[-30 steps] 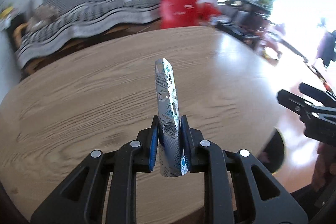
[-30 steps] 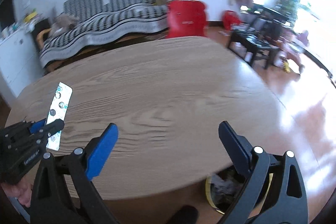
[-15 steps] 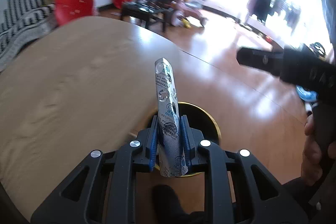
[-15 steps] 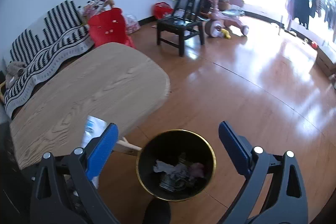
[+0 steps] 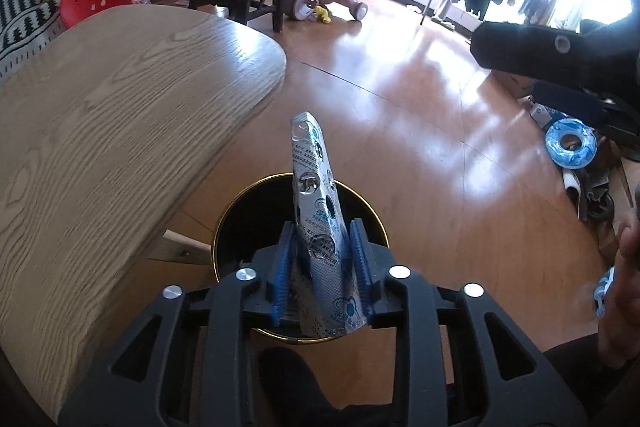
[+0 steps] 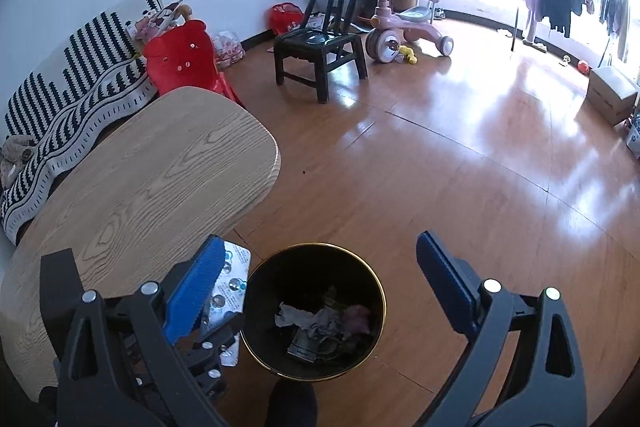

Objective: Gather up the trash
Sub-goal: 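Move both open grippers back over the empty table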

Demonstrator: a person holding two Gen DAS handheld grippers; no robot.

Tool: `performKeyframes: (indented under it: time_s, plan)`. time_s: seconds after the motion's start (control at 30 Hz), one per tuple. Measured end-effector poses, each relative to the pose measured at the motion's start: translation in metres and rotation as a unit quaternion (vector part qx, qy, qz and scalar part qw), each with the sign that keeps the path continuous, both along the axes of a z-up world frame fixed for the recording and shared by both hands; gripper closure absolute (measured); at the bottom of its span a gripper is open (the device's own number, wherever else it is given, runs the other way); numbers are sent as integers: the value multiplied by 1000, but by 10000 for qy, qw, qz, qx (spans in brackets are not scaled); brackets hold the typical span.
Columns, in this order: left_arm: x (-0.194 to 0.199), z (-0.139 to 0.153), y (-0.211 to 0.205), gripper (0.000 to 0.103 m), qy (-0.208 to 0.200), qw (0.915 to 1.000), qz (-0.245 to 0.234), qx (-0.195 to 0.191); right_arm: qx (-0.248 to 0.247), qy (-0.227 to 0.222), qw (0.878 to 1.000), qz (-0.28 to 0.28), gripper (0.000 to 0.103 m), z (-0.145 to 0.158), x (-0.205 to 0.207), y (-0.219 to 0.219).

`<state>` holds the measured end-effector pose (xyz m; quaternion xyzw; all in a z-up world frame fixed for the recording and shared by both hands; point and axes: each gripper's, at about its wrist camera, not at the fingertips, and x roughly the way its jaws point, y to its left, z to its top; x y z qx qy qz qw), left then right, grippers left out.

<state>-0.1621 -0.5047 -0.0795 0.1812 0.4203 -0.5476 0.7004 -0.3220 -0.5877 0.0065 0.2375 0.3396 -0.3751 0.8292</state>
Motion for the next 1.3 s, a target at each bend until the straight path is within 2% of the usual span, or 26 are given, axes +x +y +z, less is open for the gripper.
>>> performKeyframes:
  time_s: [0.07,0.1,0.13,0.23,0.33,0.43,0.57,0.7,0.77,0.8,0.87,0.93,1.0,1.07,1.13,1.2,1.3]
  plan:
    - [5,1,-3,61,3,10000,-33,1,-27,-2,10000,-26,10,0,-2,-1]
    - [5,2,-2,47,0,10000,-31,-7,-25,-9,10000,-62,10,0,-3,-2]
    - [5,4,0,40,-16,10000,-11,-50,-8,-18,10000,-74,10,-1,-1,-2]
    - [7,12,3,32,-80,9999,33,-142,5,-10,10000,-83,10,-1,0,-1]
    - [11,21,12,30,-91,9997,106,-225,-17,-15,10000,-24,10,1,6,3]
    - [18,36,32,20,-234,9988,294,-311,-27,-86,9999,98,10,5,17,10]
    - [43,63,79,14,-614,9940,815,-392,8,-163,9989,432,10,9,49,26]
    - [82,88,146,11,-971,9819,1596,-315,-51,-162,9933,1142,10,11,110,67]
    - [108,97,194,11,-1207,9682,2190,-125,-14,-170,9892,1457,10,11,137,88]
    - [115,100,206,10,-1264,9640,2337,-84,-33,-131,9851,1717,10,12,157,107]
    - [138,105,255,10,-1424,9464,2898,83,-92,-102,9755,2196,10,14,190,143]
    - [153,109,296,10,-1468,9313,3331,115,-212,-45,9650,2615,10,15,217,178]
    - [167,112,341,10,-1512,9125,3798,167,-269,-16,9537,2997,10,14,241,212]
    - [177,112,374,10,-1637,8936,4170,294,-234,48,9443,3283,10,10,262,241]
    - [182,112,403,10,-1688,8795,4435,356,-247,49,9324,3605,10,9,281,274]
    - [186,110,430,10,-1566,8706,4652,334,-329,84,9228,3838,10,7,297,301]
    - [188,109,455,10,-1504,8617,4836,296,-333,144,9142,4037,10,1,312,327]
